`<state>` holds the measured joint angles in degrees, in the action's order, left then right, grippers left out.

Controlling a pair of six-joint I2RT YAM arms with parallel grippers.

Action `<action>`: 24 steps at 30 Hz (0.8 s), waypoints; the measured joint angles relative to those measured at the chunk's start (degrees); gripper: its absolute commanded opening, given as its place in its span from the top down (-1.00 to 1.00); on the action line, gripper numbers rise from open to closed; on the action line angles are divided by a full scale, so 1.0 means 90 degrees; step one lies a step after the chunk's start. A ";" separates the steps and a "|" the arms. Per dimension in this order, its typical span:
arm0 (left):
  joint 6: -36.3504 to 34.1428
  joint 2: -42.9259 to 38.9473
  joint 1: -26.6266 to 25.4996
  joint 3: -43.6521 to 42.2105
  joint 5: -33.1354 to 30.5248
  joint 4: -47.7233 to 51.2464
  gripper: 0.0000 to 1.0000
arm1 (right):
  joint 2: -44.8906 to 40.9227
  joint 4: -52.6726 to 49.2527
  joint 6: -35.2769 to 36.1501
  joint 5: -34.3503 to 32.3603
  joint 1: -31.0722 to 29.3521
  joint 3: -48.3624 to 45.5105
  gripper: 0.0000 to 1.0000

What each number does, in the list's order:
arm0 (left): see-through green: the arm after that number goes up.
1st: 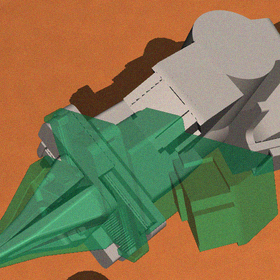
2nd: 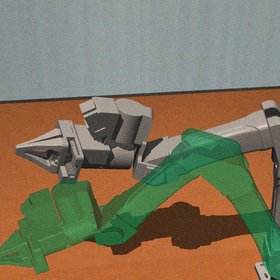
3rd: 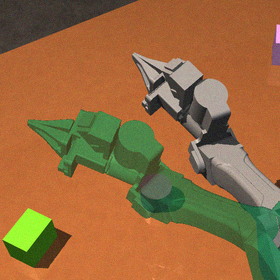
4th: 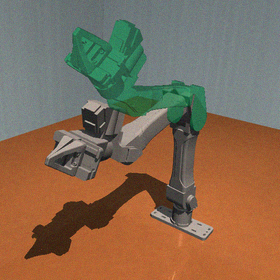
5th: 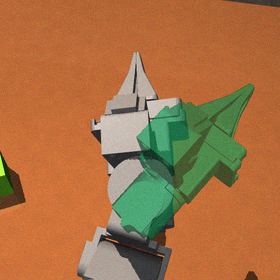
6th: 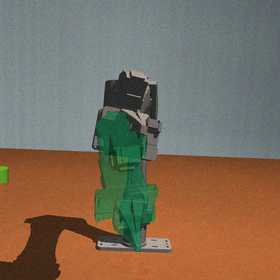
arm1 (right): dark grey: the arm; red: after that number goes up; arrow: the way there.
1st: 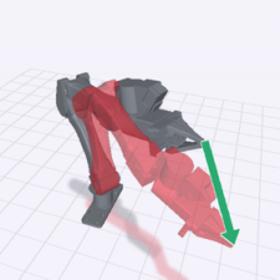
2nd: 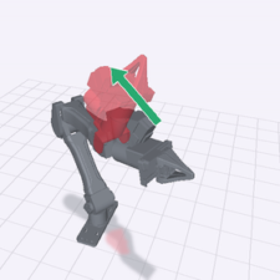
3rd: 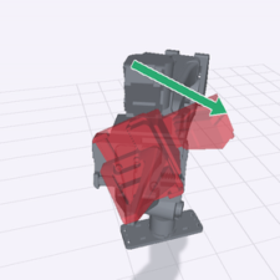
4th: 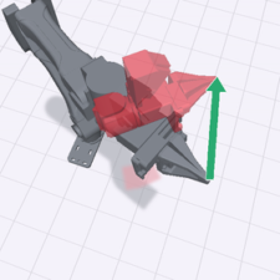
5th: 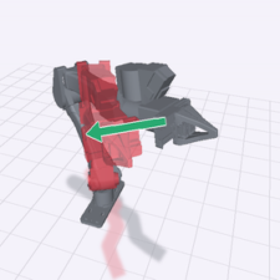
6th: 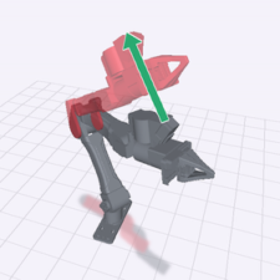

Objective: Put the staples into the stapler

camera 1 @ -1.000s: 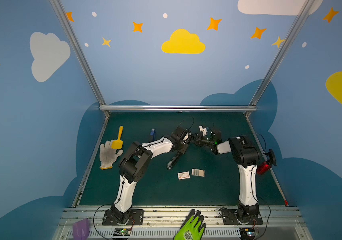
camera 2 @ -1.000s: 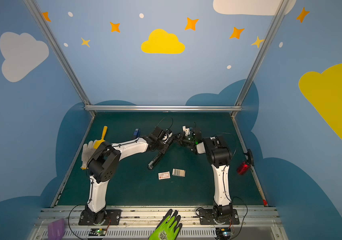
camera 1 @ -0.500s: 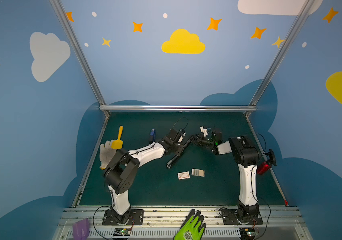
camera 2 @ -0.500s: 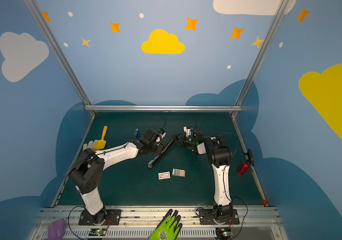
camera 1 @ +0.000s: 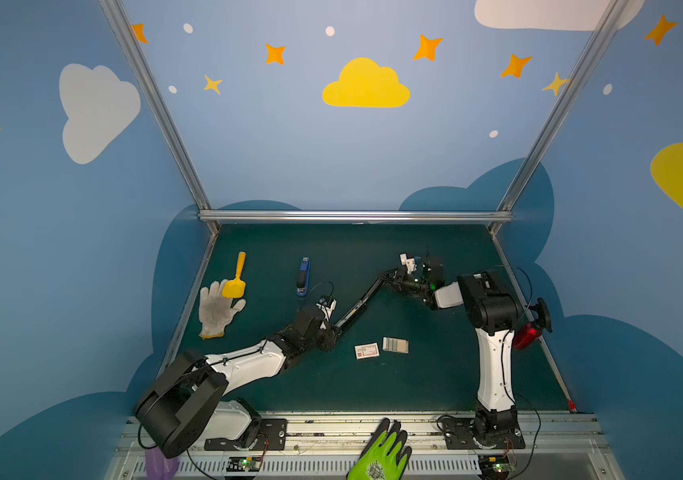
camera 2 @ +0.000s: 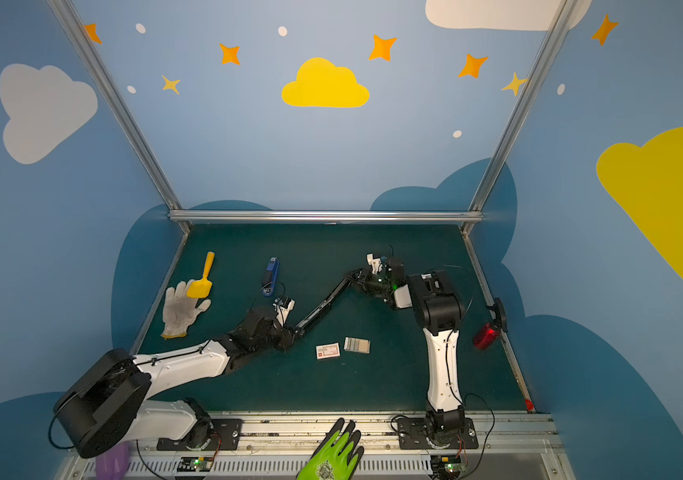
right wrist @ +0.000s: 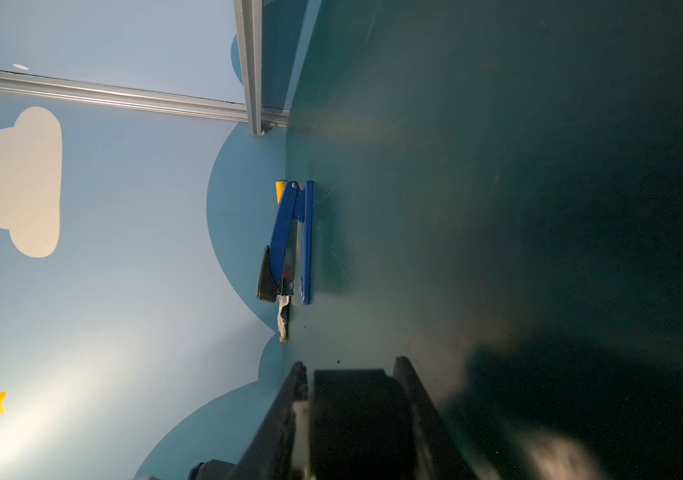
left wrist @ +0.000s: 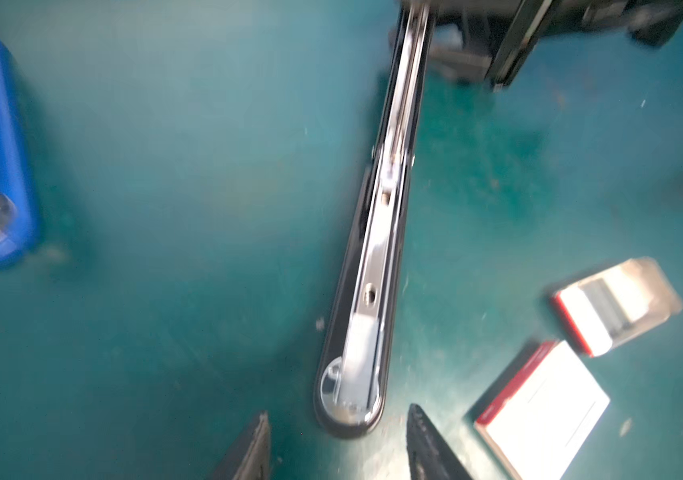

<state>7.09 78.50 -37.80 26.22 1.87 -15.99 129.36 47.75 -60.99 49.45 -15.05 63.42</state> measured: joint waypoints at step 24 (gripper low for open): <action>-0.0379 0.1234 0.0000 -0.0542 0.0289 -0.2761 0.42 | 0.0002 -0.0119 0.0000 0.0075 0.0000 0.0039 0.53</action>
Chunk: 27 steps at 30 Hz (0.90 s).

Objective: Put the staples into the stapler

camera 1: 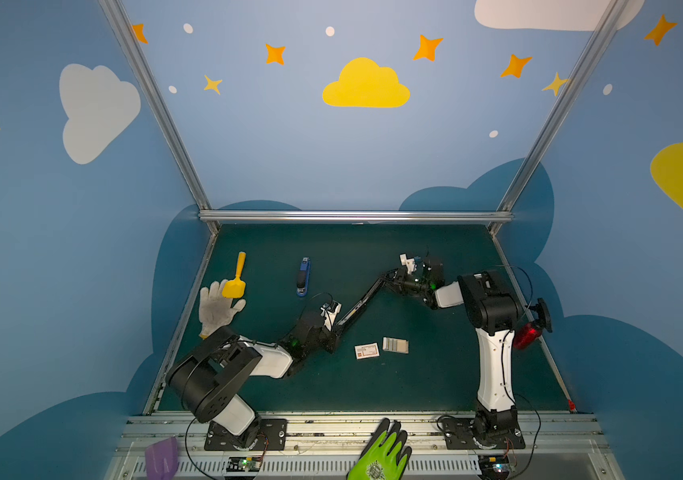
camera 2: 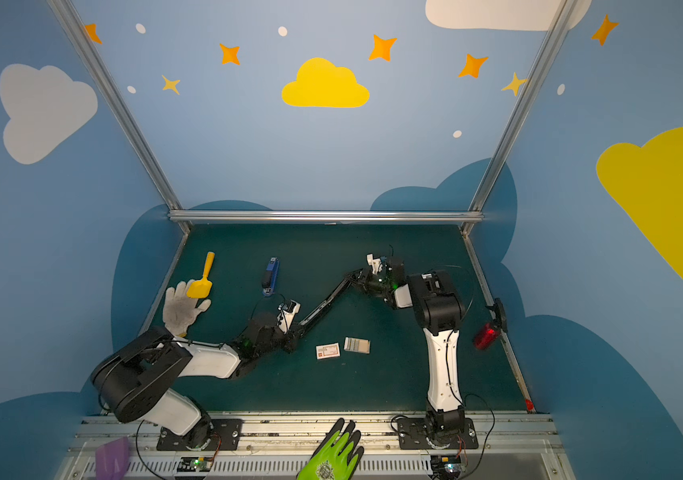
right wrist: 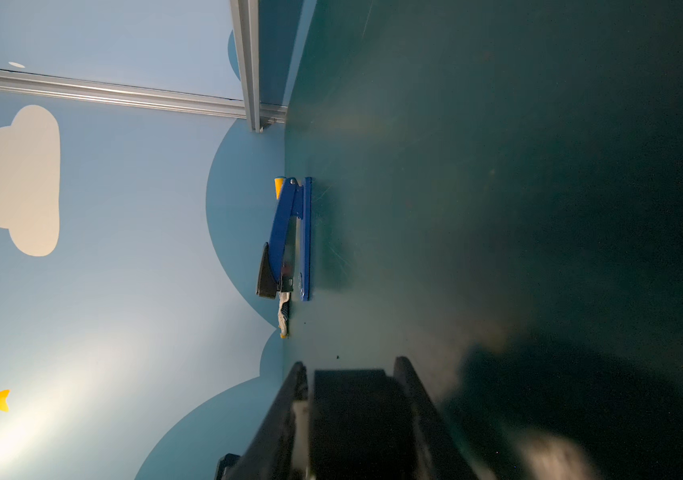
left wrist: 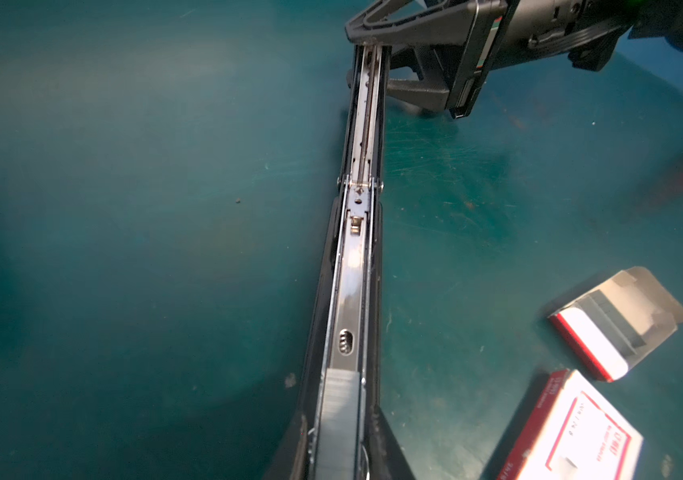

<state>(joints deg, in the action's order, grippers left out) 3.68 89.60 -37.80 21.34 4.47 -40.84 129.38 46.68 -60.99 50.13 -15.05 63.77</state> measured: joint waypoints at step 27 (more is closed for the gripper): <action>-0.0172 -0.0007 -0.0027 0.0024 0.0134 0.0192 0.93 | -0.1489 -0.2266 0.2217 -0.1455 -0.0476 0.0073 0.55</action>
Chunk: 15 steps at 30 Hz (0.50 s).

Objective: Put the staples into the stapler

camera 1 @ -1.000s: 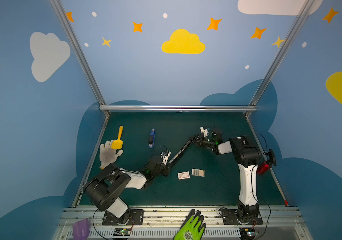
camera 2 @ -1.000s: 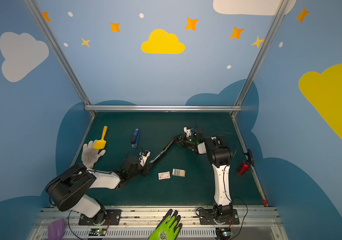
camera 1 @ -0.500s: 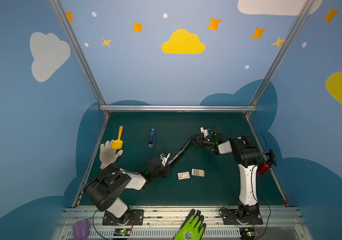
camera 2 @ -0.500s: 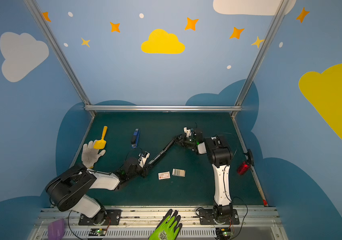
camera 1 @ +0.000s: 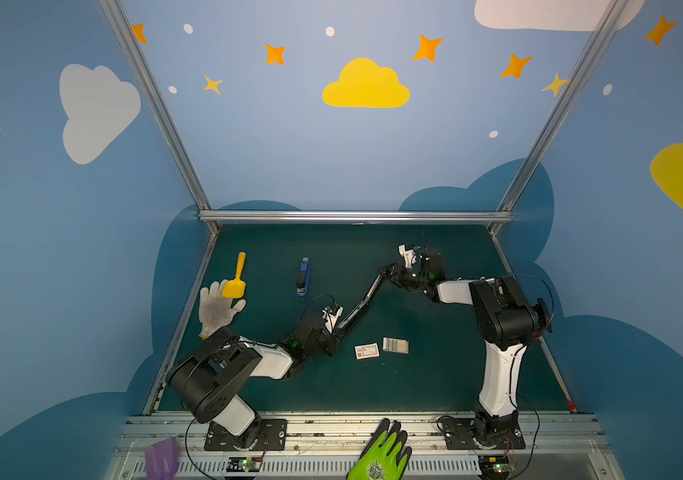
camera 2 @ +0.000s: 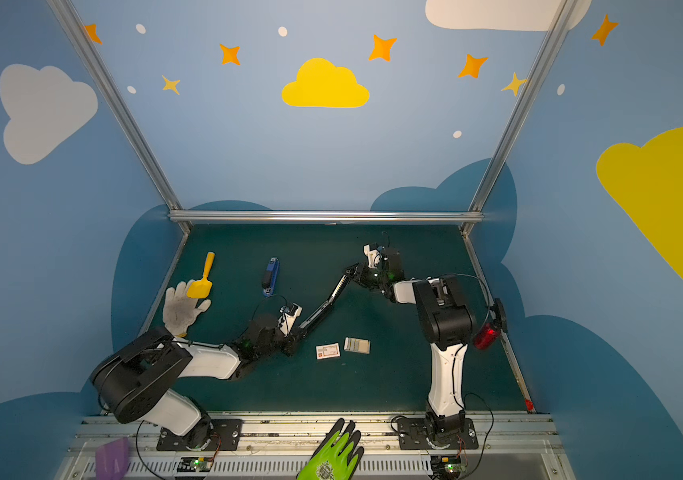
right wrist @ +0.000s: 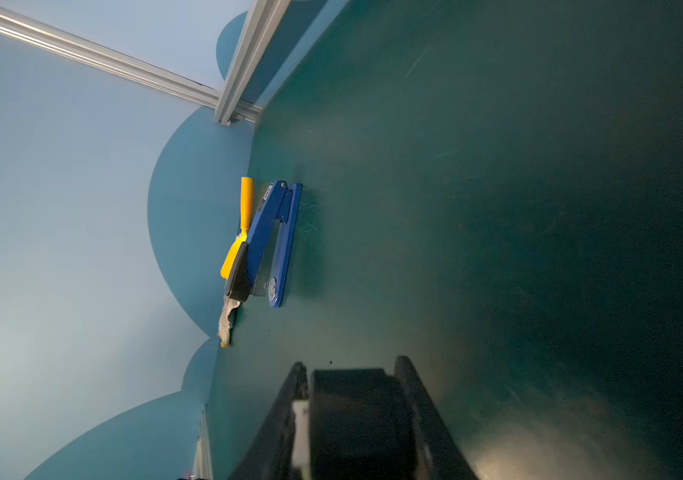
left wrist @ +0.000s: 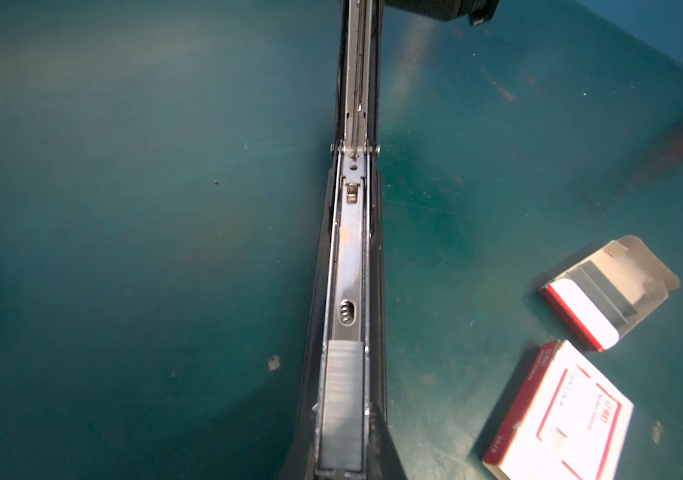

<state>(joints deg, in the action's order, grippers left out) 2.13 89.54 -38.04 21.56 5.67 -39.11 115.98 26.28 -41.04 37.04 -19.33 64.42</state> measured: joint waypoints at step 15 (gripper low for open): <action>-0.0049 -0.0010 0.0010 0.0039 -0.0015 0.0097 0.93 | -0.1389 -0.1906 0.2606 -0.2829 -0.1460 0.0209 0.44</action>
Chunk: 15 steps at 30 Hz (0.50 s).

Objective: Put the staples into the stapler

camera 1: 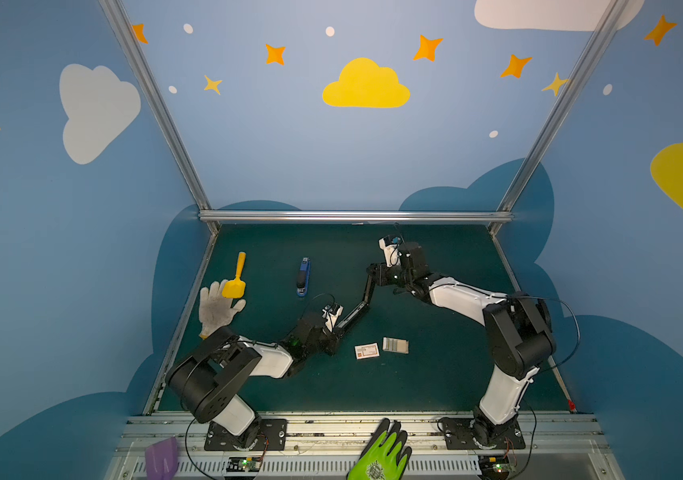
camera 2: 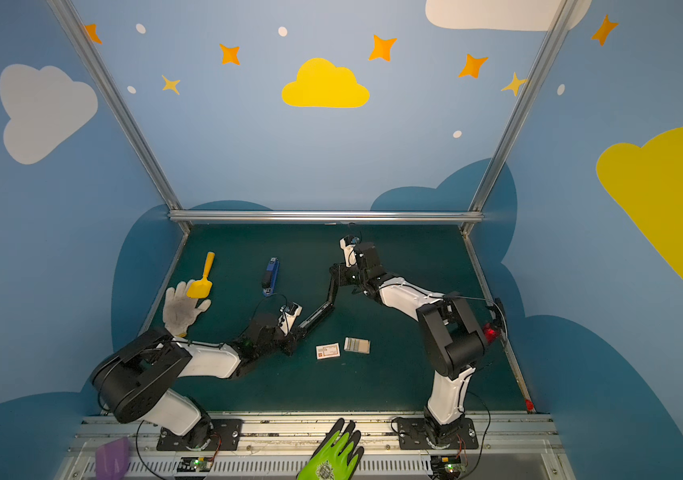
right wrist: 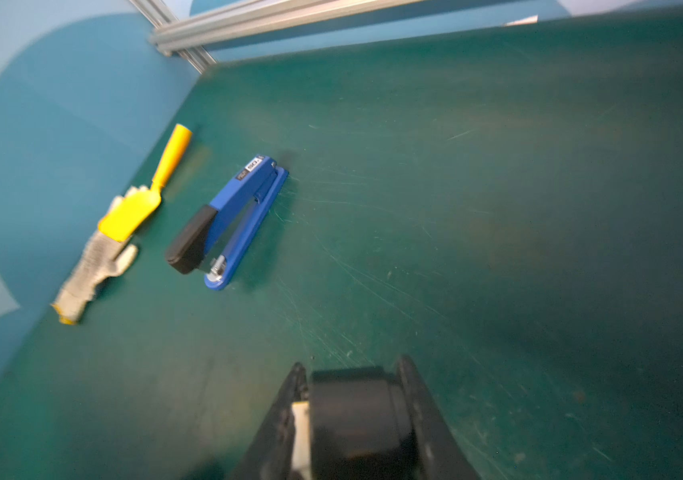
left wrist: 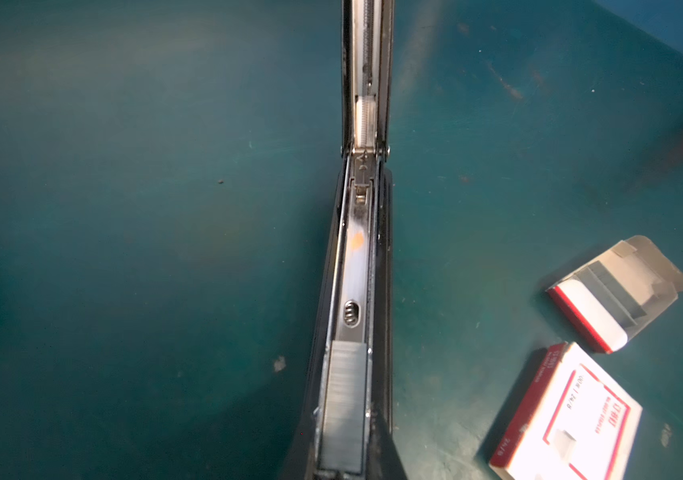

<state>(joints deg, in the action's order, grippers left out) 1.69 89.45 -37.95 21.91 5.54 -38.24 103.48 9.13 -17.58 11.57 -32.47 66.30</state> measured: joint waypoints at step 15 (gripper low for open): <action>-0.0107 -0.0189 0.0044 0.0005 -0.0070 0.0262 0.93 | -0.0362 -0.0430 0.0442 -0.0877 -0.0916 0.0000 0.23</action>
<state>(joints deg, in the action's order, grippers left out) 0.73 87.74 -37.56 21.96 4.91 -35.88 100.22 5.26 -13.61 3.68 -40.71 66.30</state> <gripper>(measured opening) 0.153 0.383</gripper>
